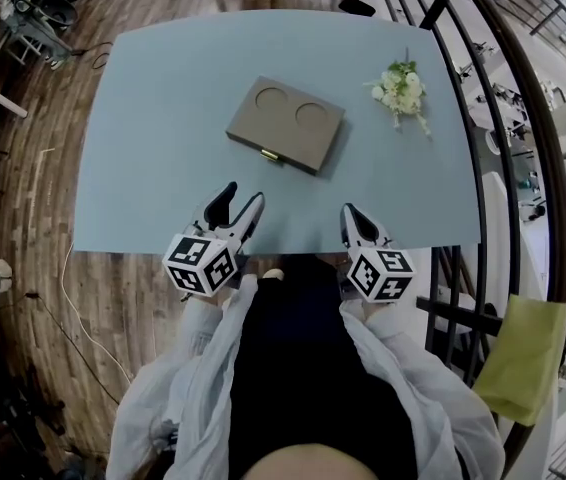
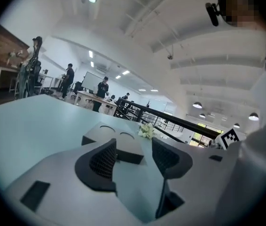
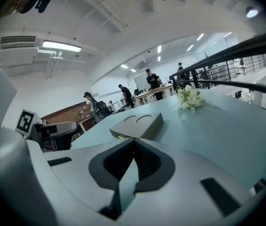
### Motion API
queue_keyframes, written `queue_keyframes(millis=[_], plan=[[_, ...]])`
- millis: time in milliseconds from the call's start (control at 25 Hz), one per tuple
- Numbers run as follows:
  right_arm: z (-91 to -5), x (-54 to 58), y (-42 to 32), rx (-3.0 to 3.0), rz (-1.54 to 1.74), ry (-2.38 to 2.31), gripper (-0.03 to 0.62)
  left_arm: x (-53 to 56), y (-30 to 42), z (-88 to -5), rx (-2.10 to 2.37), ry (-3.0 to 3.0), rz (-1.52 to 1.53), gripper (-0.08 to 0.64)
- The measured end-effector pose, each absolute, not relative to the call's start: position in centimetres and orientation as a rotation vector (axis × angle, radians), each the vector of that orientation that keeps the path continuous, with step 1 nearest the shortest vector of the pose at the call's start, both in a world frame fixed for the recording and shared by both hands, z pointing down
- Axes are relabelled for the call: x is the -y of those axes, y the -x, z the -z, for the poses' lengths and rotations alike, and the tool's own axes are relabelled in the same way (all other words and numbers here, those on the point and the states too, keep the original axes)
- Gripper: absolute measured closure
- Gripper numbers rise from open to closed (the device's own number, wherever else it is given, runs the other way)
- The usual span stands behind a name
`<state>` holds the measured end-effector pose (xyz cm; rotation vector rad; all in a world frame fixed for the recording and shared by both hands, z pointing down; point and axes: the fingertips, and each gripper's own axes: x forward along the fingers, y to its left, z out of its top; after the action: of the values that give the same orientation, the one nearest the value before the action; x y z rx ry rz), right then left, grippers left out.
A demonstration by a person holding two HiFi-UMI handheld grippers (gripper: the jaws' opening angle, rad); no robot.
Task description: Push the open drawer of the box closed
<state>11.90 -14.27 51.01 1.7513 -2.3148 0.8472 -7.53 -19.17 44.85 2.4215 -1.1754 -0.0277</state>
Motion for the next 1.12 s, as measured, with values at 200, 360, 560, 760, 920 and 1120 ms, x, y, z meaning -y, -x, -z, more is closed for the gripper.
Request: queue_keyframes(millis=[200,360,560,760,920,1120], plan=[[-50.2,14.3,-12.1,2.334,-0.809,-1.755,0.585,18.5,6.4,-44.3,1.172,-2.547,-0.037,0.313],[-49.7,14.2,-11.7,2.351,-0.787,-1.739,0.584,17.6,5.5,-45.0,1.167,-2.606,-0.126,0.349],[-49.4,14.2,-11.1,2.366,-0.761,-1.703,0.584,17.3,5.3,-45.4,1.179,-2.602,-0.141,0.413],[-49.2,14.5,-10.9,2.377,-0.732,-1.688,0.585,17.7,5.6,-45.8,1.208,-2.571,-0.122,0.497],[-48.9,14.8,-10.6,2.398,-0.715,-1.657,0.586,18.0,5.7,-46.1,1.214,-2.56,-0.126,0.537],[-48.6,15.1,-10.2,2.406,-0.659,-1.611,0.585,18.3,5.4,-46.5,1.201,-2.562,-0.142,0.545]])
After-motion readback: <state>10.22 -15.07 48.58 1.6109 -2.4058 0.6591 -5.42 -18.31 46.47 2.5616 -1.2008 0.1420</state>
